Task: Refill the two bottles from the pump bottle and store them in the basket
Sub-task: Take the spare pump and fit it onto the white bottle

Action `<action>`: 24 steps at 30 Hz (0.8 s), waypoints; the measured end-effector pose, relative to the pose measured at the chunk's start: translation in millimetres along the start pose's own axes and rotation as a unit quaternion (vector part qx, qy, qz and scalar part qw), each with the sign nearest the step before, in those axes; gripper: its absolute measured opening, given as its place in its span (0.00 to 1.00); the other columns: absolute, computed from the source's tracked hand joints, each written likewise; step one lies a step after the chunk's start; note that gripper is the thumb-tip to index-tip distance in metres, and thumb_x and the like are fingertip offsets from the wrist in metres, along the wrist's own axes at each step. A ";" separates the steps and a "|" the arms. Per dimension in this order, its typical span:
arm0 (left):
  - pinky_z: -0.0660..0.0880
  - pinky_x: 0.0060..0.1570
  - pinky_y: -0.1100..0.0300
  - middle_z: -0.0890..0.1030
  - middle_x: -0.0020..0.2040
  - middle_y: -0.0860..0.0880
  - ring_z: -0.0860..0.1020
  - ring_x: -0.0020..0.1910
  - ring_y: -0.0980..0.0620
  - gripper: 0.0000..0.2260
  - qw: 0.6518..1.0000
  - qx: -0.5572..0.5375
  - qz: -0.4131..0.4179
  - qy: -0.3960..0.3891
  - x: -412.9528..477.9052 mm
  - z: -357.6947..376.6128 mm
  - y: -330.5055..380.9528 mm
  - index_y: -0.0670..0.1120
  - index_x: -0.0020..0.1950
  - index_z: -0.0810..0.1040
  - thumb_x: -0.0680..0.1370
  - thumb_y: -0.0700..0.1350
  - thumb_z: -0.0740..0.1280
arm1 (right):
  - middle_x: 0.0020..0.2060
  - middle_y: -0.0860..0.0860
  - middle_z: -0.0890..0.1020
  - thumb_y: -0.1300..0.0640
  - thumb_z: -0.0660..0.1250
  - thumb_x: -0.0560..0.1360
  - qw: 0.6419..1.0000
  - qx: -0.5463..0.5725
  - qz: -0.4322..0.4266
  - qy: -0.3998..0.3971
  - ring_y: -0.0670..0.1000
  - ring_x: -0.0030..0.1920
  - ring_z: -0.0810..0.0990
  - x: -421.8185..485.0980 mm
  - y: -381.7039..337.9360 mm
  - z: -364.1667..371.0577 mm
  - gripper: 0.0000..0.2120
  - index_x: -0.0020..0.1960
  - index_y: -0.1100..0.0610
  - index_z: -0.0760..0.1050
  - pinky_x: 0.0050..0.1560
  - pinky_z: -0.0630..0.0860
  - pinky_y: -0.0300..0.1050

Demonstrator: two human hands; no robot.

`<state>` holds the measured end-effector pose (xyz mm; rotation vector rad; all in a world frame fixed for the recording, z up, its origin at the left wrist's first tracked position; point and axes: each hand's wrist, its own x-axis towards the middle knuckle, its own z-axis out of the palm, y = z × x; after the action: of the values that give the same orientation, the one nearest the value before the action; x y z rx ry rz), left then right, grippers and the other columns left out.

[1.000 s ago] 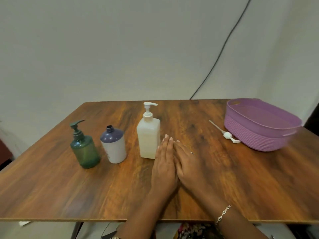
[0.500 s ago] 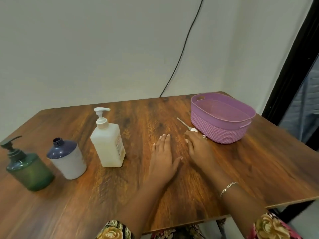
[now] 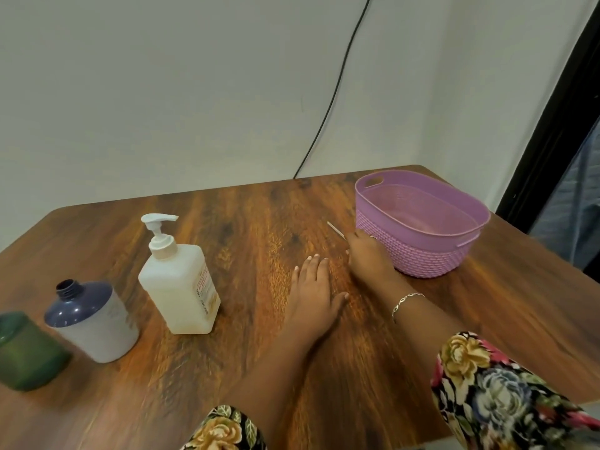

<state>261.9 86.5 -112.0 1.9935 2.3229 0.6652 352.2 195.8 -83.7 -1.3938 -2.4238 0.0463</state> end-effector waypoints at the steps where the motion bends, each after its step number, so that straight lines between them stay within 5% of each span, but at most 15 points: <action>1: 0.40 0.72 0.56 0.51 0.77 0.47 0.48 0.76 0.51 0.32 1.000 0.000 -0.001 -0.002 1.9 1.9 -1.7 0.45 0.76 0.50 0.79 0.57 0.58 | 0.56 0.58 0.75 0.64 0.57 0.78 1.000 -0.007 0.004 -0.011 0.58 0.53 0.77 2.1 -0.8 2.9 0.12 0.61 0.61 0.70 0.51 0.73 0.49; 12: 0.40 0.71 0.57 0.52 0.77 0.47 0.49 0.75 0.51 0.31 1.000 -0.027 0.001 0.002 13.5 13.5 -7.3 0.44 0.76 0.51 0.79 0.56 0.59 | 0.59 0.58 0.72 0.63 0.55 0.79 0.996 -0.036 0.024 -0.082 0.58 0.55 0.76 15.2 5.7 15.0 0.14 0.61 0.60 0.74 0.54 0.72 0.50; 17: 0.39 0.70 0.58 0.53 0.77 0.47 0.49 0.75 0.51 0.31 0.999 -0.041 -0.003 0.007 14.6 14.6 -7.8 0.44 0.76 0.51 0.79 0.56 0.59 | 0.57 0.56 0.73 0.66 0.58 0.76 0.996 0.025 0.003 -0.081 0.56 0.57 0.74 20.0 9.3 9.1 0.14 0.56 0.59 0.78 0.57 0.71 0.48; 24: 0.42 0.72 0.57 0.55 0.76 0.48 0.50 0.75 0.52 0.31 0.996 -0.078 -0.011 0.030 15.1 9.6 -10.3 0.45 0.76 0.52 0.78 0.54 0.61 | 0.64 0.54 0.72 0.70 0.69 0.69 0.984 0.155 -0.018 -0.084 0.55 0.63 0.71 26.2 -0.9 -7.6 0.23 0.63 0.58 0.75 0.61 0.69 0.45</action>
<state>252.0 102.8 -120.0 1.9037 2.2446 0.8867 341.8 216.4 -69.1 -1.2474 -2.4414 0.5302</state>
